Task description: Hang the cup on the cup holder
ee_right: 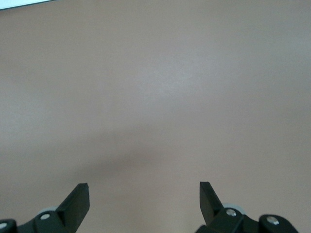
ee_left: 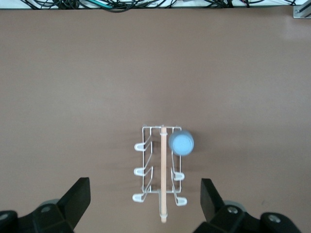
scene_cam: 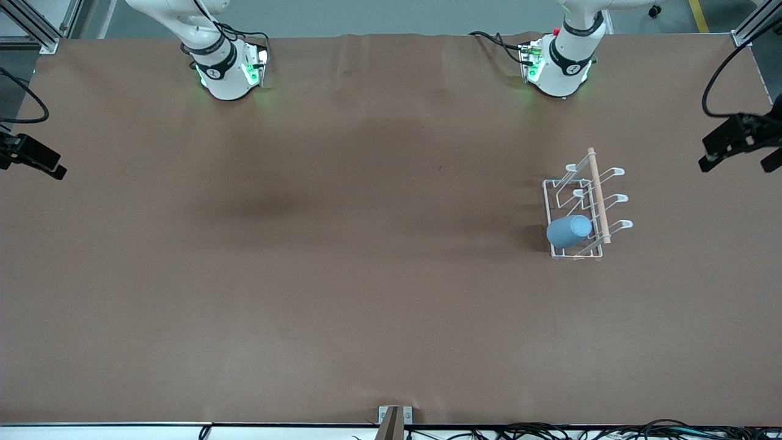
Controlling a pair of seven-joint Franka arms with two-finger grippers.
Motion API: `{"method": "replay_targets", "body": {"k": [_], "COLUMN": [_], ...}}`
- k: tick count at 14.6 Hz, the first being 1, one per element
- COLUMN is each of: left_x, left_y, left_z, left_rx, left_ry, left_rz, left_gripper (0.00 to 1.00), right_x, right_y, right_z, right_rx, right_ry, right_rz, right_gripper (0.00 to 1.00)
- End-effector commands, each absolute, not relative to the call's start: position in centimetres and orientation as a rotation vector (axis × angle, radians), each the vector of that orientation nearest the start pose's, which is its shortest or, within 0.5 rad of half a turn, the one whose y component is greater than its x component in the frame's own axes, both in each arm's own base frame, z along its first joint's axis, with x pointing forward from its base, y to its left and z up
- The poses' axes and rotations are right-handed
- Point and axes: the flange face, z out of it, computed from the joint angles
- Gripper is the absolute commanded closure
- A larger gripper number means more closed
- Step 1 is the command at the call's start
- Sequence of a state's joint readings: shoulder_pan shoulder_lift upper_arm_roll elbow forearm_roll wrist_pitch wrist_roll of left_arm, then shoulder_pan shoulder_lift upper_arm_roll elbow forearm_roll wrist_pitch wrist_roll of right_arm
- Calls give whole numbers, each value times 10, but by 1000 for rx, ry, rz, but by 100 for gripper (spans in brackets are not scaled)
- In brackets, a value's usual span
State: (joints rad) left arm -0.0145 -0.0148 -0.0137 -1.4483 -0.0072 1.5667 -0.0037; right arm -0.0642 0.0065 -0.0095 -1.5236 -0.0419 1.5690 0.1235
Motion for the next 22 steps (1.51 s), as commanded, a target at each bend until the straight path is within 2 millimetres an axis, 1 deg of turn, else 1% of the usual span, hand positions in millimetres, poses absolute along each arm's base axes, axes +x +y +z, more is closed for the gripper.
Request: {"method": "replay_targets", "body": {"k": [1,3,4,5,7,10,11,14,19,22], "left_x": [532,535,539,541,540,534,531,531,534,535], "left_y": [-21,-23,-28,-31,-33,-33,-32,-36,-34,-32], "left_z": [694,694,689,685,685,679,680,677,674,674], "left_rx": [-3166,-3164,-3164,-3157,-3157,-3161,-3160,-3159,-3159,-3162], "left_ry": [57,57,49,53,62,88,85,90,55,2], "left_rz": [-196,-196,-183,-174,-171,-111,-113,-103,-103,-105], "left_gripper": [0,0,0,0,0,0,0,0,0,0], "right_x": [552,553,554,553,552,552,552,553,553,553], "right_y": [-43,-43,-44,-45,-42,-43,-42,-41,-41,-41], "right_z": [646,644,643,647,646,646,647,647,647,647], "right_rx": [-3155,-3155,-3146,-3132,-3132,-3132,-3134,-3145,-3145,-3144], "right_ry": [327,327,330,333,323,326,321,315,313,308], "right_rz": [-67,-62,-64,-78,-63,-61,-66,-79,-78,-76], "right_gripper": [0,0,0,0,0,0,0,0,0,0]}}
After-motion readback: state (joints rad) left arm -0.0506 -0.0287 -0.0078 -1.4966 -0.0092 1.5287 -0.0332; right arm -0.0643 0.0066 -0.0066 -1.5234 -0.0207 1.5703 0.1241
